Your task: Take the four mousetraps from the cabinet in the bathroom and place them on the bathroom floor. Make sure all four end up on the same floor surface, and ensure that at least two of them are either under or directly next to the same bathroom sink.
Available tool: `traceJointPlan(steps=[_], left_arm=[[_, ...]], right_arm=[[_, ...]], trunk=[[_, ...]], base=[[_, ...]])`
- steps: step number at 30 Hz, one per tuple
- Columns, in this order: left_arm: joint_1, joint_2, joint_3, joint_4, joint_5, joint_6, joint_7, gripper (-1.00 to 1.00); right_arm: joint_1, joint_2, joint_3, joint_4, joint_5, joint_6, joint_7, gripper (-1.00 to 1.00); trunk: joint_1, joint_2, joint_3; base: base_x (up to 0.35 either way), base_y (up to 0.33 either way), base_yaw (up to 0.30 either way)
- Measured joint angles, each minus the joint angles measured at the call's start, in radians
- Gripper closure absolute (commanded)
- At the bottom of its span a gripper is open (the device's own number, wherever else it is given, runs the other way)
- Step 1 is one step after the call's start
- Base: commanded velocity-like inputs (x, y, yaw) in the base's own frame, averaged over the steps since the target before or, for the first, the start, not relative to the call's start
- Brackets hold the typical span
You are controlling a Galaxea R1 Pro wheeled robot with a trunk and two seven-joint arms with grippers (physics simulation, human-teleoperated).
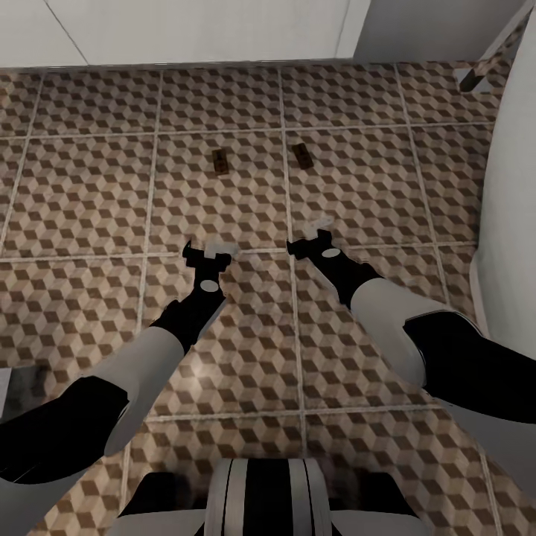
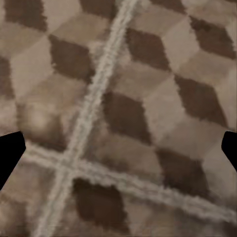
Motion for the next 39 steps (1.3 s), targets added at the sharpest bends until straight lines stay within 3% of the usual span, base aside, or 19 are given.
traceJointPlan(steps=[27, 39], left_arm=[[0.002, 0.0, 0.0, 0.0, 0.0, 0.0, 0.0, -1.0], [0.004, -0.001, 0.0, -0.003, 0.001, 0.0, 0.002, -1.0]], right_arm=[[0.0, 0.0, 0.0, 0.002, 0.0, 0.0, 0.0, -1.0], [0.0, 0.0, 0.0, 0.003, 0.001, -0.001, 0.0, -1.0]], trunk=[[0.0, 0.0, 0.0], [-0.001, 0.0, 0.0]], base=[[-0.337, 0.0, 0.0], [-0.063, 0.0, 0.0]])
